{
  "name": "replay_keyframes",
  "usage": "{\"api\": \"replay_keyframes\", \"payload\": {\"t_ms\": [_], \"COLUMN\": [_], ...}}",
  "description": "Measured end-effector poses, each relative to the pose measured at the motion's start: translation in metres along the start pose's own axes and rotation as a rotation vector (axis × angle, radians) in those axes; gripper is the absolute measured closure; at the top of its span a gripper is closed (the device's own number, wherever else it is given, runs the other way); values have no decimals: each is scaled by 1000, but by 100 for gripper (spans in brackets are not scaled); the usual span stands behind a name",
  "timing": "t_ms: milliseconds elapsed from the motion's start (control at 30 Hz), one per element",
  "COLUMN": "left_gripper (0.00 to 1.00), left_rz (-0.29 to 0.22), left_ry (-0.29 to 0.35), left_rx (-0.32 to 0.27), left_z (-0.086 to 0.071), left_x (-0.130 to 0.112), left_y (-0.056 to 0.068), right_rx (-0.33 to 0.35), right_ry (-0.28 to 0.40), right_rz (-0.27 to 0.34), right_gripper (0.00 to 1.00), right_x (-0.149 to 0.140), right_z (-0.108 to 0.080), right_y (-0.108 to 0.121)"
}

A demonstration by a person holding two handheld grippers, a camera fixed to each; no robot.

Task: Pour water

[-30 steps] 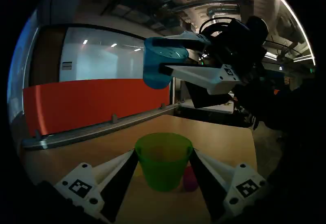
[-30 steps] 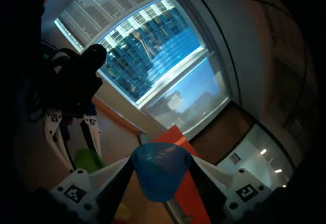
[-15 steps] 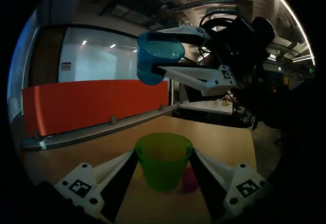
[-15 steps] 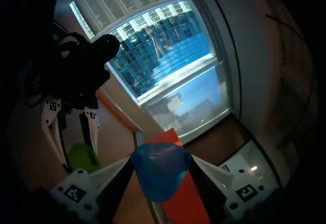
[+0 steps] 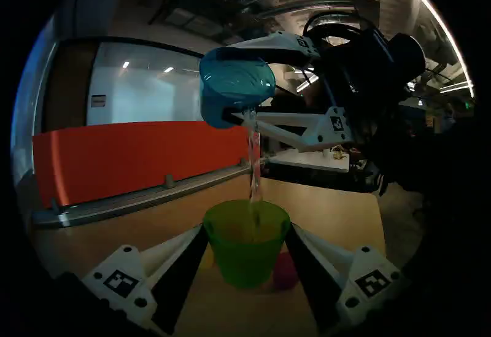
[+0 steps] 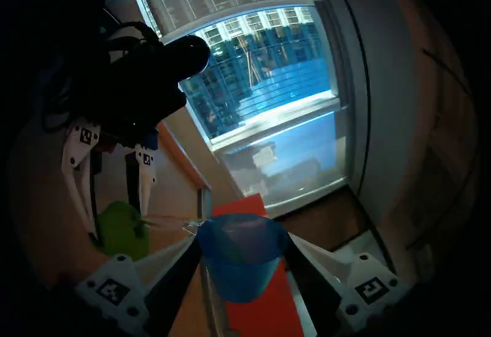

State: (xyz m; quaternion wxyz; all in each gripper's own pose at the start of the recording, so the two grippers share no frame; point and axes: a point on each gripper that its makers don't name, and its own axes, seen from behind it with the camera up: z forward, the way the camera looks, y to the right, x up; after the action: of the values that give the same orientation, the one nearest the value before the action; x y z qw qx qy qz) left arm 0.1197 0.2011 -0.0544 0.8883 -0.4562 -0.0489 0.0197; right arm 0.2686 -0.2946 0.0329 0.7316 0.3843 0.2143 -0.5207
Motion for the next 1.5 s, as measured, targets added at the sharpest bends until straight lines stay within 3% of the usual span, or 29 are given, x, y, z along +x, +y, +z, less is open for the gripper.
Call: {"api": "replay_keyframes", "payload": {"t_ms": [1500], "left_gripper": [14], "left_rz": [-3], "left_ry": [8], "left_rx": [-15], "left_z": [1], "left_x": [2], "left_y": [2], "right_rx": [-48], "right_ry": [-20], "right_rz": [-142], "right_gripper": [9], "right_x": [-4], "right_z": [8], "right_y": [25]}}
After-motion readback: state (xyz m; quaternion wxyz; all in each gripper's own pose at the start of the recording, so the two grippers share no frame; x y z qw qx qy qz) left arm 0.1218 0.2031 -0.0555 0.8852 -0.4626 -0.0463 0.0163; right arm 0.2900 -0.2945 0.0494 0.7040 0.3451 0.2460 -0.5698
